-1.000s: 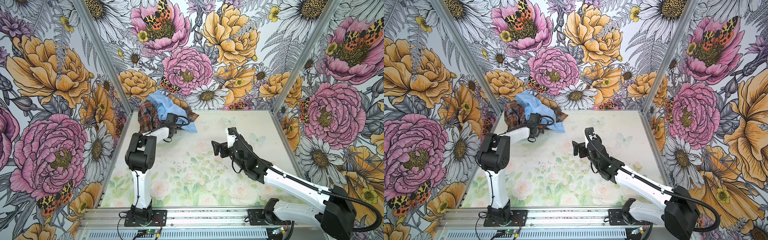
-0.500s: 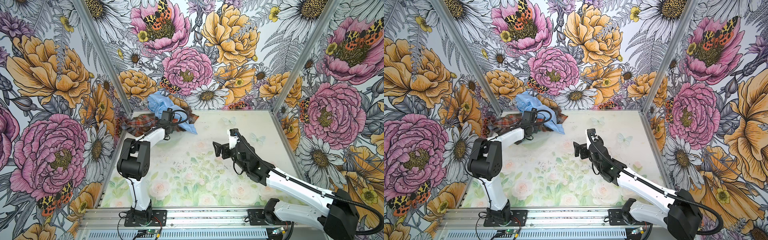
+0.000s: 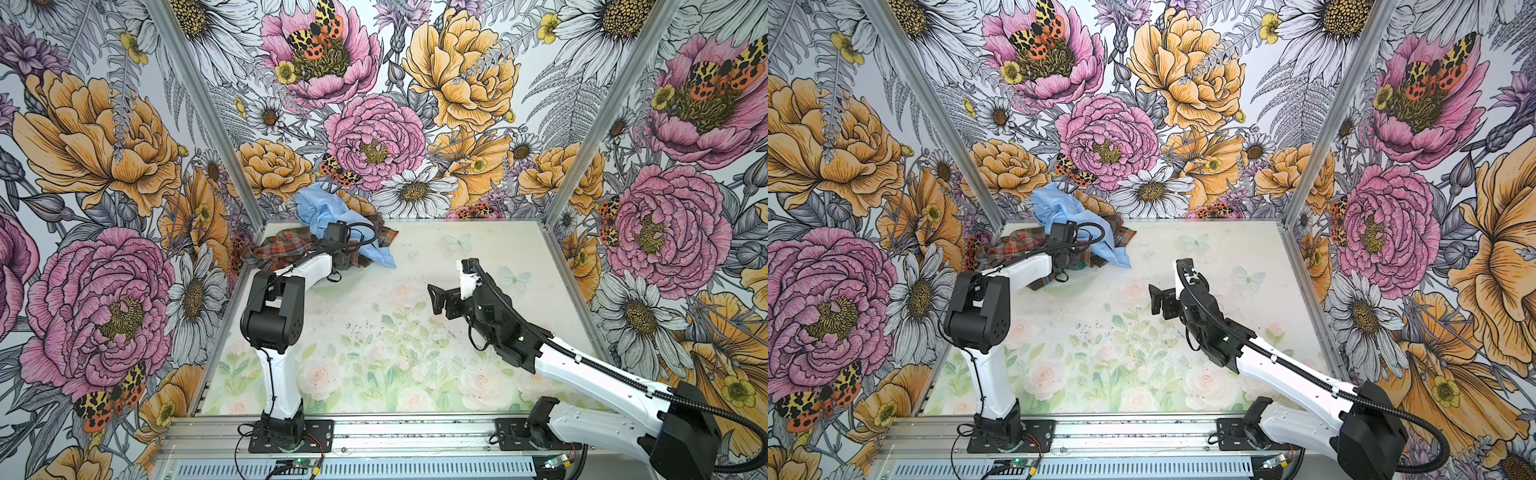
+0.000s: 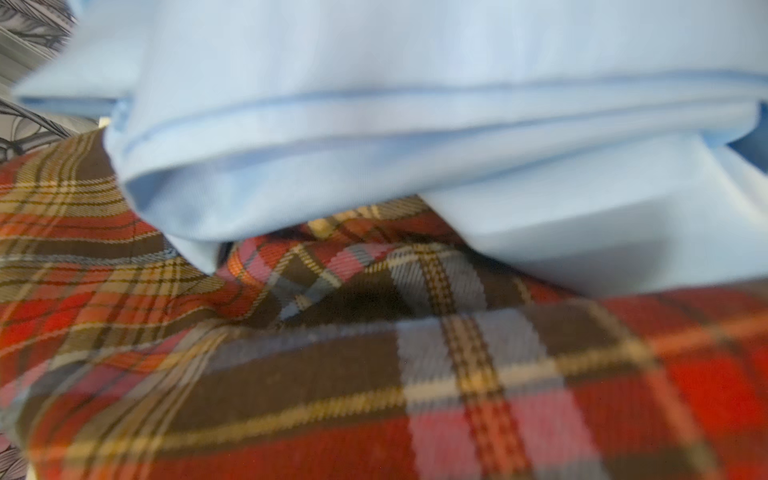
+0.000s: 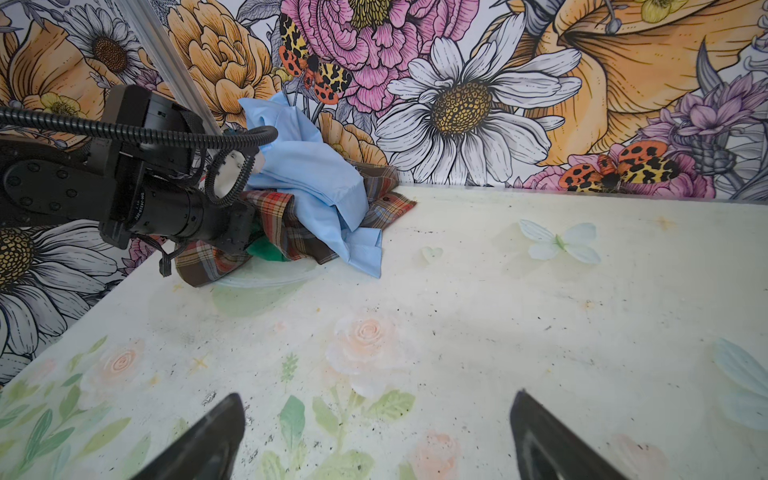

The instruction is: Pick out a specific cloth from the pile

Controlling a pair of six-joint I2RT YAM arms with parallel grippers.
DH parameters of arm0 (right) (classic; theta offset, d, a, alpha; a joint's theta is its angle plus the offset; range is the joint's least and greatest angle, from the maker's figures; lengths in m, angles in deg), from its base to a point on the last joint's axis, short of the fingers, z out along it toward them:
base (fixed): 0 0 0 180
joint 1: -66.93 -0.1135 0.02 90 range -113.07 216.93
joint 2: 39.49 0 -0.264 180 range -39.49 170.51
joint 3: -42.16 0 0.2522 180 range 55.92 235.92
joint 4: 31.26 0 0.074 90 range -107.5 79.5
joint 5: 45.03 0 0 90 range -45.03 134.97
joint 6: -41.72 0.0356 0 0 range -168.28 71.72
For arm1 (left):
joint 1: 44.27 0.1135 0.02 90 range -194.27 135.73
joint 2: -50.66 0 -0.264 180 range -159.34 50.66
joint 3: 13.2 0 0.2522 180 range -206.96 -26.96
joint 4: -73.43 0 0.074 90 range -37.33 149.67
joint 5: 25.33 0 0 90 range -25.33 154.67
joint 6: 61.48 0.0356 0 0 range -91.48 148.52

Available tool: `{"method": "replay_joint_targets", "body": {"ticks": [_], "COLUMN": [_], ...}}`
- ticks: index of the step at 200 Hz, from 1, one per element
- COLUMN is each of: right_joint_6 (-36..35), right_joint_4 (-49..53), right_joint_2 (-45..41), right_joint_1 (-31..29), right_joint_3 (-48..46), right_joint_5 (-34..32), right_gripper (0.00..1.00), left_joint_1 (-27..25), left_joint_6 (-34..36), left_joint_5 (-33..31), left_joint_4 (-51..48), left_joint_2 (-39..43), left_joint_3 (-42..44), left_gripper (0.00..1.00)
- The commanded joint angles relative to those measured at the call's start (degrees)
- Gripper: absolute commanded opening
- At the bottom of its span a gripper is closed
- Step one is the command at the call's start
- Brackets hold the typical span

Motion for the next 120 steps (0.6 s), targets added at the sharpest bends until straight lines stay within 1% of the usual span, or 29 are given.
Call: {"method": "replay_joint_targets", "body": {"ticks": [1, 28, 80, 96, 100, 120], "right_joint_6": [0.18, 0.22, 0.96, 1.14, 1.14, 1.14], "right_joint_4": [-0.17, -0.26, -0.6, -0.87, -0.92, -0.87], "right_joint_2": [0.51, 0.69, -0.14, -0.52, -0.6, -1.28], "right_joint_1": [-0.32, -0.28, -0.28, -0.29, -0.28, -0.24], "right_joint_3": [1.0, 1.08, 0.04, -0.54, -0.63, -0.76], "right_joint_5": [-0.58, -0.41, 0.05, -0.2, -0.25, -0.56], "right_gripper": [1.0, 0.99, 1.0, 0.99, 1.0, 1.0], "left_joint_1": [0.11, -0.06, -1.06, -0.99, -0.95, -0.54], "left_joint_6": [-2.14, -3.52, -5.42, -6.07, -6.11, -6.58], "left_joint_5": [2.41, 3.66, 1.38, 1.19, 1.15, 1.72], "left_joint_4": [-1.44, -3.62, -4.07, -3.76, -3.83, -3.48], "left_joint_2": [2.17, 3.17, 7.89, 9.07, 11.22, 13.75], "left_joint_3": [0.19, 0.8, 5.71, 7.04, 7.25, 7.77], "left_gripper": [0.33, 0.33, 0.46, 0.48, 0.48, 0.49]}}
